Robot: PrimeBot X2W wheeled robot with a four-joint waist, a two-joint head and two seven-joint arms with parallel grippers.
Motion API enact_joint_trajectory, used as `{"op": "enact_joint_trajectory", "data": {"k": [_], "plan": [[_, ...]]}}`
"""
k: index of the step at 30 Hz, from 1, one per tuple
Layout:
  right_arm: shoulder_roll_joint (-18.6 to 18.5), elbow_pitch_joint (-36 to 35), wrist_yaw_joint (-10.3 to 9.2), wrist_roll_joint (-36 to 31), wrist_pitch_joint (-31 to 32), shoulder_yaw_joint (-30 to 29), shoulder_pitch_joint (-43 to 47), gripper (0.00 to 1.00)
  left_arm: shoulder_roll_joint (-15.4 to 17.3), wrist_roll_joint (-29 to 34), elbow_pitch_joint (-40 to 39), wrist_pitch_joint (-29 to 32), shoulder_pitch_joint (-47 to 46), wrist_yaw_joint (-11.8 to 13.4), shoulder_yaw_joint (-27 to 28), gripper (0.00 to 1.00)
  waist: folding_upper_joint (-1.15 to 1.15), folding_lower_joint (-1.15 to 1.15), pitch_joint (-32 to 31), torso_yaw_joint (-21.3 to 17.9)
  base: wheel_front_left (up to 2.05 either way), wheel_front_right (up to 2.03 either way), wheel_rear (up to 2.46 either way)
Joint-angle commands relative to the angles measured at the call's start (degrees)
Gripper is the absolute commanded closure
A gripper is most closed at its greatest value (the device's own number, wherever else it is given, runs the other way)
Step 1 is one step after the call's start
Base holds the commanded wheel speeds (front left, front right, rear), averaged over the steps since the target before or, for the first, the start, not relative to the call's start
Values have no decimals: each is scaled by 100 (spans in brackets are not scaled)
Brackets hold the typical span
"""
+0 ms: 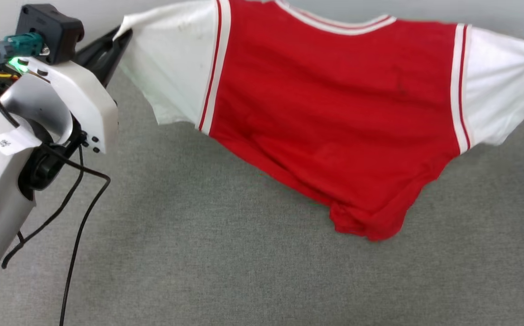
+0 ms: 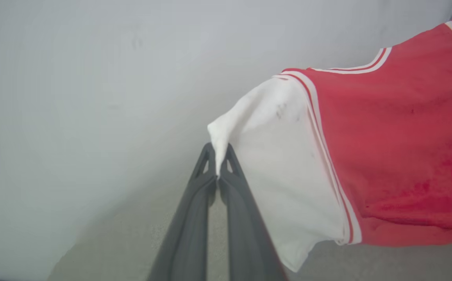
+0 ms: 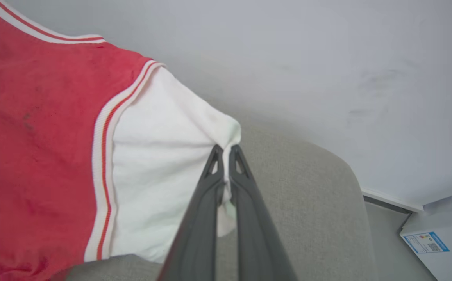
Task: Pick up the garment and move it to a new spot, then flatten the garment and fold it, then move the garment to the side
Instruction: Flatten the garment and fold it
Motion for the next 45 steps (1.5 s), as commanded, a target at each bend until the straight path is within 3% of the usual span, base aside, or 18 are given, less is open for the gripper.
{"op": "enact_joint_trajectory", "data": {"k": [1, 11, 23, 34, 45], "plan": [[-35, -93, -8, -57, -77, -60, 67, 100, 68, 73, -68, -65, -33, 62, 48, 100, 0, 0, -200, -37, 0, 0, 0], [80, -1131, -8, -460, -318, -899, -152, 100, 102, 528, -671, -351, -681, 387, 299, 100, 0, 0, -593, -55, 0, 0, 0], [242, -1728, -8, -816, 73, -1141, -848, 100, -177, 603, -343, -351, -1723, 241, 447, 100, 0, 0, -424, -35, 0, 0, 0], [332, -861, -8, -1177, 182, -625, -2609, 100, -519, 846, 556, -523, -2909, 64, 502, 100, 0, 0, 612, -18, 0, 0, 0], [746, 541, -8, -1865, -530, -228, -4672, 100, -1074, 1200, 2239, -1132, -4601, -220, 546, 100, 0, 0, 1432, -35, 0, 0, 0]]}}
